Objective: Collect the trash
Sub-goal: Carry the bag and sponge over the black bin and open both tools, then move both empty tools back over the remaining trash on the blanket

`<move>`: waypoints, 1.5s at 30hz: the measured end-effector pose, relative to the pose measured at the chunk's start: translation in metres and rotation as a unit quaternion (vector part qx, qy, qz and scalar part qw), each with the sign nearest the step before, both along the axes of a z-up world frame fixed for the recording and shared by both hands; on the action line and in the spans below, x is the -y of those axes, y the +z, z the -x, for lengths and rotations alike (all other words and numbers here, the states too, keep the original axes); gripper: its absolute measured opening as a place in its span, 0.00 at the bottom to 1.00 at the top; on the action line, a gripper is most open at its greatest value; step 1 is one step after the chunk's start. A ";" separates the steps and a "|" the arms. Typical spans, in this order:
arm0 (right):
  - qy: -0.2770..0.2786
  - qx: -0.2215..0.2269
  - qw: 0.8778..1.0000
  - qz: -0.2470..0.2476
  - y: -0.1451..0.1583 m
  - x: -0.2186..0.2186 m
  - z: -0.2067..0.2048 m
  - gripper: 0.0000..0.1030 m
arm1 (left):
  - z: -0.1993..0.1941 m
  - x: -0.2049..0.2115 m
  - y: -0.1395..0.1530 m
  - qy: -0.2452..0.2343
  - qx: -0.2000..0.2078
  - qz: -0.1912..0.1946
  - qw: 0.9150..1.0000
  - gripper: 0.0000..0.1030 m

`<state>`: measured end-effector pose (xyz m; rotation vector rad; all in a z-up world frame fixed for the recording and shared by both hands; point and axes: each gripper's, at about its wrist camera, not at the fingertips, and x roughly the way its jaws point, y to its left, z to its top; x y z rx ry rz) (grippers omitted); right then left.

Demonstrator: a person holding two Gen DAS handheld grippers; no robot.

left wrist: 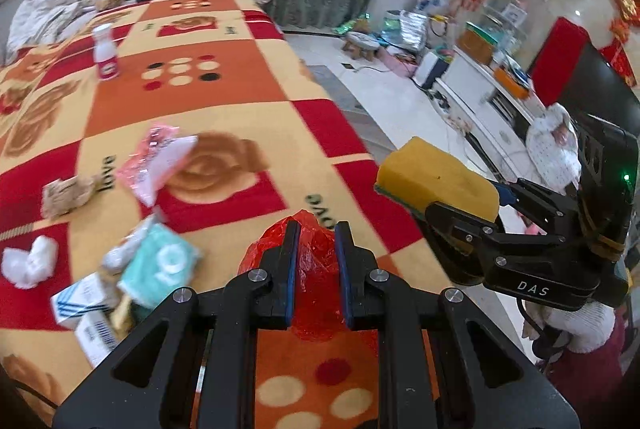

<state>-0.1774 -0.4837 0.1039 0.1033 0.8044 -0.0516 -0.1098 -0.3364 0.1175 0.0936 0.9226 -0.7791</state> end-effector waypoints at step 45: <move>-0.211 -0.040 0.976 -0.039 -0.042 0.164 0.093 0.78 | 0.017 0.149 -0.028 -0.070 -0.052 0.041 0.995 0.56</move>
